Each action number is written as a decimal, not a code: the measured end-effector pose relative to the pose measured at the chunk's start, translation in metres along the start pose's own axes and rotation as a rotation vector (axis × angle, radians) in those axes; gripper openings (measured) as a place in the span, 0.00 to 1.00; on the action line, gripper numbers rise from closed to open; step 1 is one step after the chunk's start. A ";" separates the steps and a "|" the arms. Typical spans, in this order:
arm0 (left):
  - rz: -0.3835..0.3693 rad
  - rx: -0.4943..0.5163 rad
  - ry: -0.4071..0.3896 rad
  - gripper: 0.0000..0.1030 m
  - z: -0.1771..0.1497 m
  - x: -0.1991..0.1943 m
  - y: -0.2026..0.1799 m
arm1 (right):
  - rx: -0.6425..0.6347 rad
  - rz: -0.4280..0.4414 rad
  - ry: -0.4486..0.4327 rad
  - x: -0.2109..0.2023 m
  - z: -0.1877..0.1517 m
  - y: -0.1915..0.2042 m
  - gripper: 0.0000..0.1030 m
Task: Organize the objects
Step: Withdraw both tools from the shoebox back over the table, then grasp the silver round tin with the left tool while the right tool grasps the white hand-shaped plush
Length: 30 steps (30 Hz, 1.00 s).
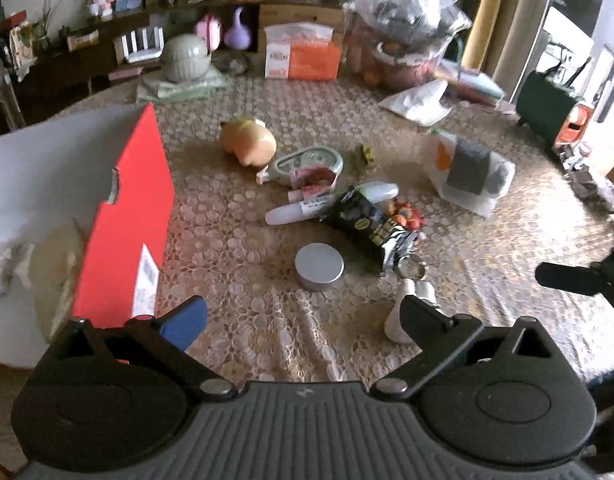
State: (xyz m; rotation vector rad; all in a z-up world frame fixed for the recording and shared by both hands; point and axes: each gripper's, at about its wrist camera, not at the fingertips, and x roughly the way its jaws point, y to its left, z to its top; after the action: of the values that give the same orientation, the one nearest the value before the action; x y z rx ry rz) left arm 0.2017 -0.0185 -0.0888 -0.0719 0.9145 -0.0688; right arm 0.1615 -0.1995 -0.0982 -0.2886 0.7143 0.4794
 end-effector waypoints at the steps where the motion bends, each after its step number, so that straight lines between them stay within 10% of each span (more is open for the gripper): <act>1: 0.005 0.000 0.008 1.00 0.001 0.007 0.000 | 0.002 0.011 0.003 0.004 -0.001 -0.001 0.85; 17: 0.042 -0.004 0.089 0.95 0.012 0.078 -0.002 | 0.090 0.111 0.089 0.056 -0.005 -0.013 0.82; 21: 0.049 0.018 0.070 0.92 0.014 0.080 -0.005 | 0.094 0.112 0.093 0.063 -0.004 -0.012 0.64; 30: 0.040 0.098 0.023 0.52 0.013 0.076 -0.017 | 0.097 0.126 0.110 0.069 -0.004 -0.009 0.50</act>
State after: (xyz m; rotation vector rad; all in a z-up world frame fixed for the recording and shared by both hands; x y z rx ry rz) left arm 0.2575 -0.0413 -0.1392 0.0382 0.9342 -0.0773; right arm 0.2090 -0.1863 -0.1474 -0.1799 0.8636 0.5500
